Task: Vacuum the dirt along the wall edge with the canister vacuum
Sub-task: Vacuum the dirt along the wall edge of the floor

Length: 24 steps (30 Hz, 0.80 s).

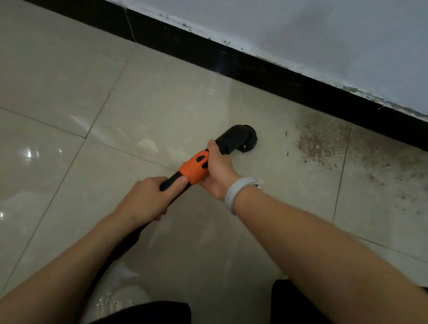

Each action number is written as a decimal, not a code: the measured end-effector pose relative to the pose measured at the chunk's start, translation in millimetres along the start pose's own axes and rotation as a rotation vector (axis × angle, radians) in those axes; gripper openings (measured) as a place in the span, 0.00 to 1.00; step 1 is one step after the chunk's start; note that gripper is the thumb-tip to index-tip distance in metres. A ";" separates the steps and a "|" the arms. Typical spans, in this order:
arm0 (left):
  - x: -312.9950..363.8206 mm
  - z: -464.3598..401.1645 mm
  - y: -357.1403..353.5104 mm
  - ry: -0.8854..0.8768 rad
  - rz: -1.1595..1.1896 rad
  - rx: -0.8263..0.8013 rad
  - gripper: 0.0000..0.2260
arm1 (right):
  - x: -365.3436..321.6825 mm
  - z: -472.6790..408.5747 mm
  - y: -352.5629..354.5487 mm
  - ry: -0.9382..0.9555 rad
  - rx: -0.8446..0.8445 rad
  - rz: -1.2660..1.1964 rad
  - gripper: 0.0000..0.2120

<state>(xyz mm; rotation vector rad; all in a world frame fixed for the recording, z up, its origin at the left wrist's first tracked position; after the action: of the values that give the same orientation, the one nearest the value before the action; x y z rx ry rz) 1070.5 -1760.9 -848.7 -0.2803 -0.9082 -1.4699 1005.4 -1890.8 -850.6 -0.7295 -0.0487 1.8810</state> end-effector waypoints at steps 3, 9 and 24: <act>29.9 -21.0 -6.7 -0.032 -0.029 -0.027 0.22 | -33.0 2.7 17.9 -0.027 0.028 0.151 0.14; 94.2 -54.7 -16.0 -0.036 -0.227 -0.010 0.26 | -72.0 -1.1 38.1 0.020 -0.039 0.070 0.18; 126.9 -79.8 -86.1 -0.171 -0.494 0.194 0.18 | -84.3 -25.8 121.3 0.163 -0.087 -0.172 0.08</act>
<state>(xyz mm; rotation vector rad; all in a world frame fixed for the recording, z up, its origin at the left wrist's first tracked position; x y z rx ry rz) 1000.2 -1918.8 -846.5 -0.0356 -1.3152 -1.8092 938.7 -2022.6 -876.2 -0.9074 -0.0872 1.6596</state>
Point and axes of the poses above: each hand's wrist, its own z-axis away from the middle knuckle, its own y-axis out of the back of the hand, x = y × z, the point moved 4 cm from there along -z, towards the middle knuckle, and after that the axes turned 13 degrees about -x, right-handed, at the moved point
